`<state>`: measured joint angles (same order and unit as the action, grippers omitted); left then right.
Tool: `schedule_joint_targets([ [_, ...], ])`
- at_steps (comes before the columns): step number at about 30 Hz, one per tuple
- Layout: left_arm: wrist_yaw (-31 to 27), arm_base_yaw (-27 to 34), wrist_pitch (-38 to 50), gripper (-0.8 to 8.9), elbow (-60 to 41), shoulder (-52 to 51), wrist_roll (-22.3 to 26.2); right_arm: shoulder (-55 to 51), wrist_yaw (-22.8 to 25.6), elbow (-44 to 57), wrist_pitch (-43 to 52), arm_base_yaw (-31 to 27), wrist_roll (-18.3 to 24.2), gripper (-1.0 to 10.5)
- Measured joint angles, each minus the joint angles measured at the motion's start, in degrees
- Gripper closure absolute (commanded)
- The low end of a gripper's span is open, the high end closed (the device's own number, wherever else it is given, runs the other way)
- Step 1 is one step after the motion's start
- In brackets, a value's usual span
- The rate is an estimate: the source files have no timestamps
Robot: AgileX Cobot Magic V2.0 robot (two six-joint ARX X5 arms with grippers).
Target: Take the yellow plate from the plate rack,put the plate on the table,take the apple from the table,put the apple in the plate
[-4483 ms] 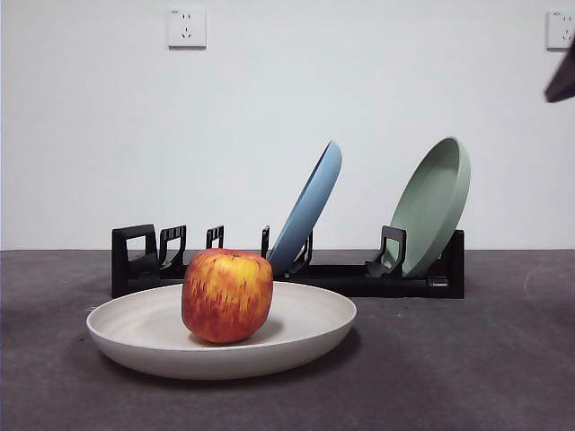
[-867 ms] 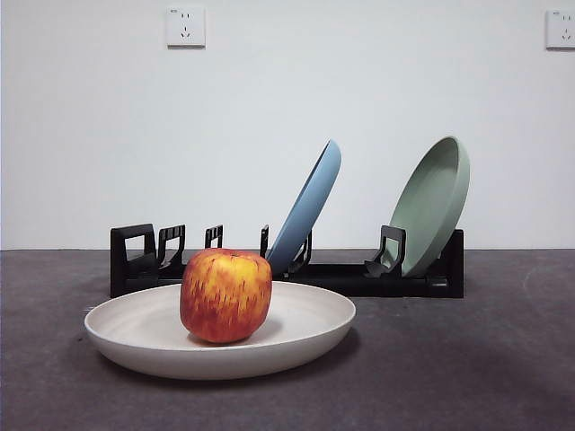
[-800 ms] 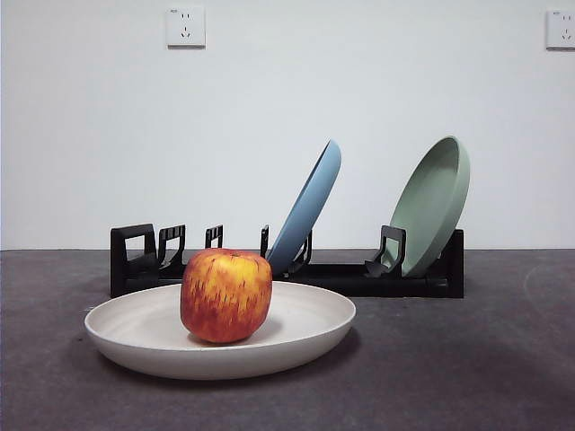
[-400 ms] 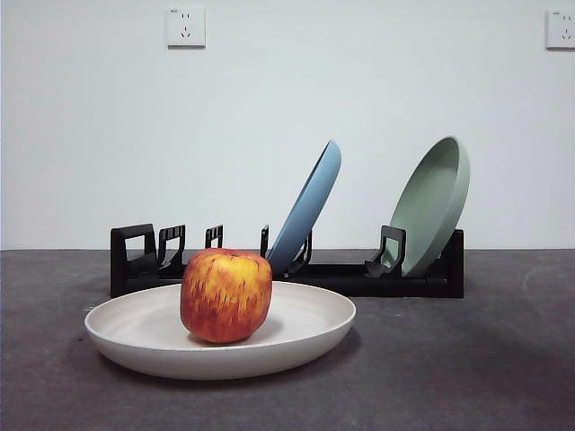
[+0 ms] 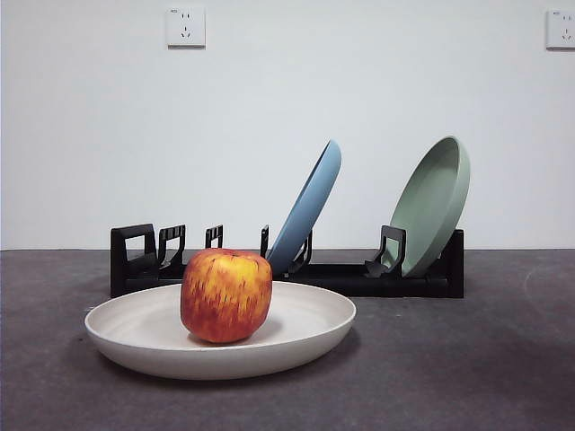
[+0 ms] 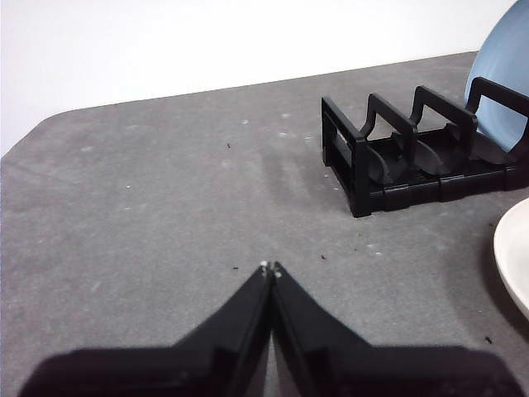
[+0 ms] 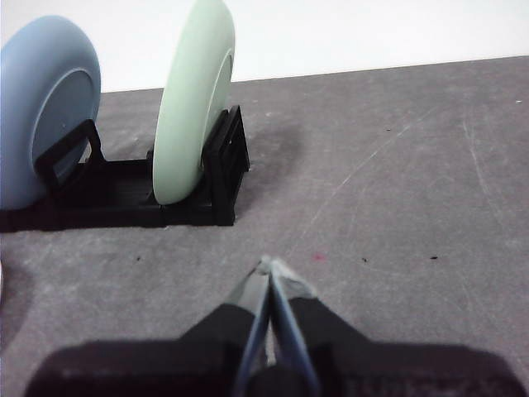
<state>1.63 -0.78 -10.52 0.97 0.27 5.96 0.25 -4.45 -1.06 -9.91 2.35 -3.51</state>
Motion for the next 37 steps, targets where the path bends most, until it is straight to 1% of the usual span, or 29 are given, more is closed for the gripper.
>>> schedule_joint_targets([
  [3,0.0,0.0,0.0,8.16,0.0,0.0,0.0,0.0,0.0,0.0,0.0,0.0,-1.2,9.5],
  [9,0.0,0.0,0.0,8.16,0.0,0.0,0.0,0.1,0.3,0.0,0.0,0.0,-1.8,9.5],
  [37,0.0,0.0,0.0,8.16,0.0,0.0,0.0,0.1,0.4,0.0,0.0,0.0,-1.9,9.5],
])
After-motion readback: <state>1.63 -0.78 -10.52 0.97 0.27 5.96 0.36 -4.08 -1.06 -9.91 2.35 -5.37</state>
